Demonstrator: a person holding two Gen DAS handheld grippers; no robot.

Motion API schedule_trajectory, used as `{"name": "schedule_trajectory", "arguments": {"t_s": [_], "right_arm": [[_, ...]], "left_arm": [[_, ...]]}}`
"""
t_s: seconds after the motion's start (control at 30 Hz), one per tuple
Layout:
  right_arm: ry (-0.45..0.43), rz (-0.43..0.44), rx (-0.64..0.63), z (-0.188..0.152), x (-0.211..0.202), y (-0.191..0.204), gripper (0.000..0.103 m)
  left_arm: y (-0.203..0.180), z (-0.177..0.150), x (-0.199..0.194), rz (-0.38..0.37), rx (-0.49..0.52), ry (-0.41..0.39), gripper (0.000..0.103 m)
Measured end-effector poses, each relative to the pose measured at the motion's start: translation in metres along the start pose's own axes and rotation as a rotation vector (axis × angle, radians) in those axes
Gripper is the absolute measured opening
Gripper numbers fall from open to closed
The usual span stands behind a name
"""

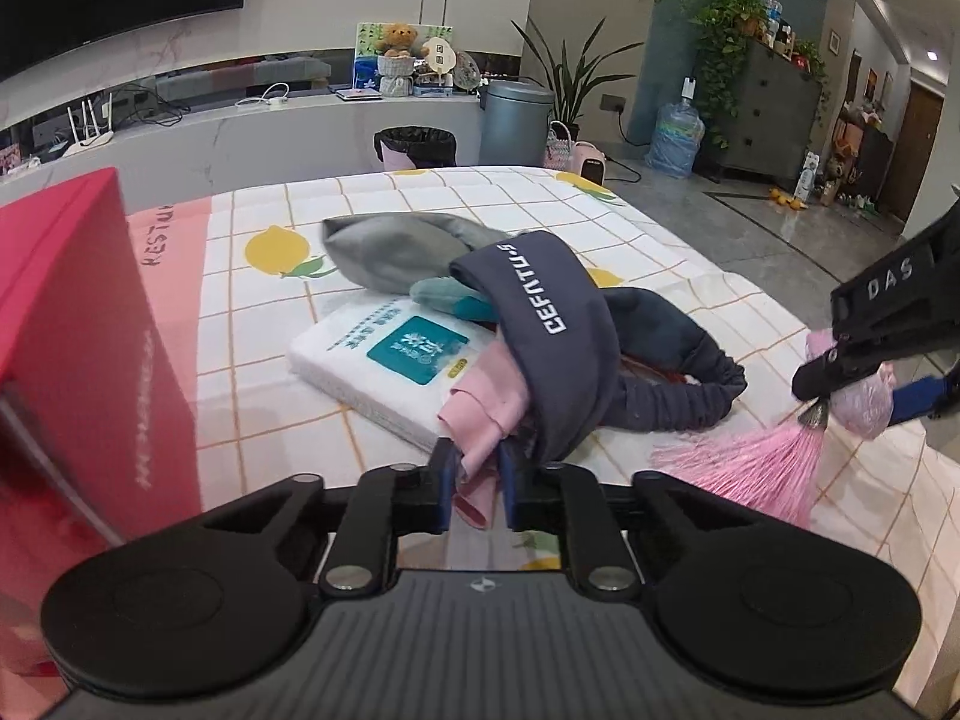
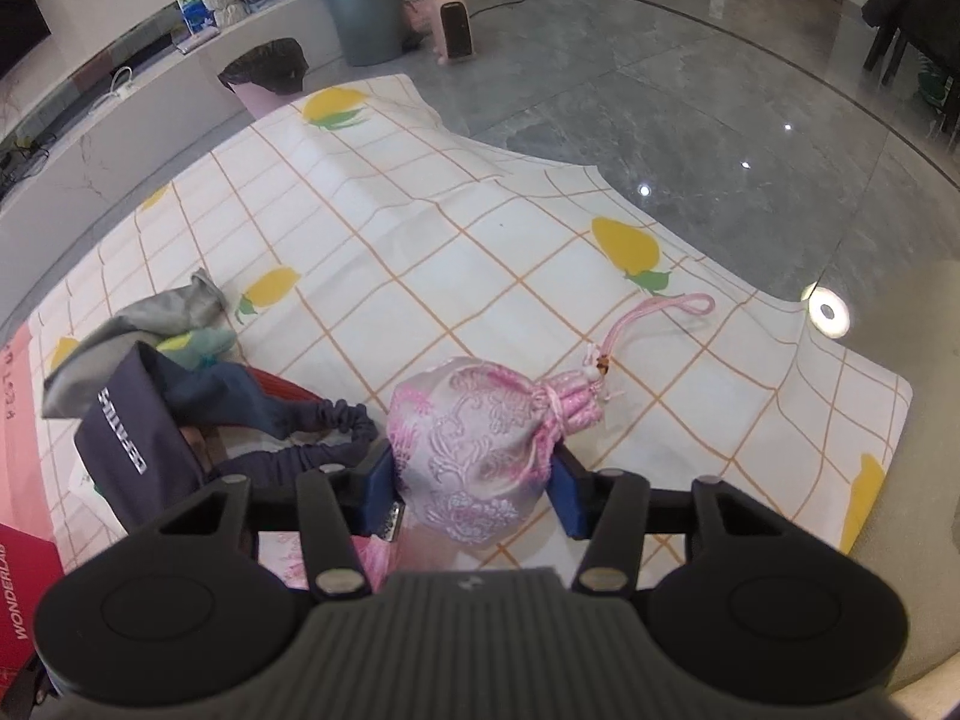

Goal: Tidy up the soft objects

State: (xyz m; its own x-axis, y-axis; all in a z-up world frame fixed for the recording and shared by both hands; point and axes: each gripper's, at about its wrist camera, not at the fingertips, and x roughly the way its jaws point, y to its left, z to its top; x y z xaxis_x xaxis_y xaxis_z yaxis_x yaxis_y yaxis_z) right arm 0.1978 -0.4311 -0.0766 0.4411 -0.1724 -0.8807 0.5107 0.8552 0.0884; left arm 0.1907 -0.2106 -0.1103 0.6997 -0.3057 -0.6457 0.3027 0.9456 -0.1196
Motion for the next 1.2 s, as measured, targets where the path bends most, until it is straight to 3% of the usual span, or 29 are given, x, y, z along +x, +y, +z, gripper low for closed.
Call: {"name": "schedule_trajectory", "arguments": {"t_s": [0.23, 0.3, 0.37, 0.5, 0.63, 0.83, 0.97, 1.07, 1.13, 1.2], "right_arm": [[0.0, 0.0, -0.009, -0.001, -0.001, 0.001, 0.053], [0.0, 0.005, -0.016, -0.002, -0.001, 0.002, 0.053], [0.003, 0.007, -0.021, -0.003, -0.001, 0.003, 0.053], [0.007, 0.006, -0.02, -0.003, 0.0, 0.002, 0.053], [0.008, 0.01, -0.028, -0.003, 0.0, 0.004, 0.053], [0.007, 0.019, -0.04, -0.005, -0.003, 0.007, 0.053], [0.005, 0.02, -0.041, -0.006, -0.005, 0.008, 0.053], [0.006, 0.021, -0.053, -0.007, -0.005, 0.009, 0.053], [0.011, 0.021, -0.052, -0.008, -0.004, 0.009, 0.053], [0.015, 0.017, -0.051, -0.007, -0.002, 0.009, 0.053]], "left_arm": [[-0.005, -0.003, -0.006, -0.038, -0.003, 0.027, 0.016], [-0.011, -0.005, -0.001, -0.014, 0.0, 0.023, 0.005], [-0.011, -0.005, 0.004, 0.025, -0.036, 0.01, 0.002], [-0.008, -0.009, -0.007, 0.01, -0.07, 0.002, 0.002], [-0.009, -0.02, -0.036, 0.038, 0.013, 0.013, 0.002], [-0.01, -0.033, -0.088, 0.076, 0.155, 0.15, 0.002], [-0.012, -0.011, -0.14, 0.025, 0.15, -0.024, 0.002], [-0.019, 0.012, -0.164, 0.043, 0.137, -0.123, 0.002], [-0.021, 0.022, -0.177, 0.013, 0.125, -0.171, 0.002], [-0.023, 0.028, -0.18, 0.034, 0.134, -0.187, 0.002]]}}
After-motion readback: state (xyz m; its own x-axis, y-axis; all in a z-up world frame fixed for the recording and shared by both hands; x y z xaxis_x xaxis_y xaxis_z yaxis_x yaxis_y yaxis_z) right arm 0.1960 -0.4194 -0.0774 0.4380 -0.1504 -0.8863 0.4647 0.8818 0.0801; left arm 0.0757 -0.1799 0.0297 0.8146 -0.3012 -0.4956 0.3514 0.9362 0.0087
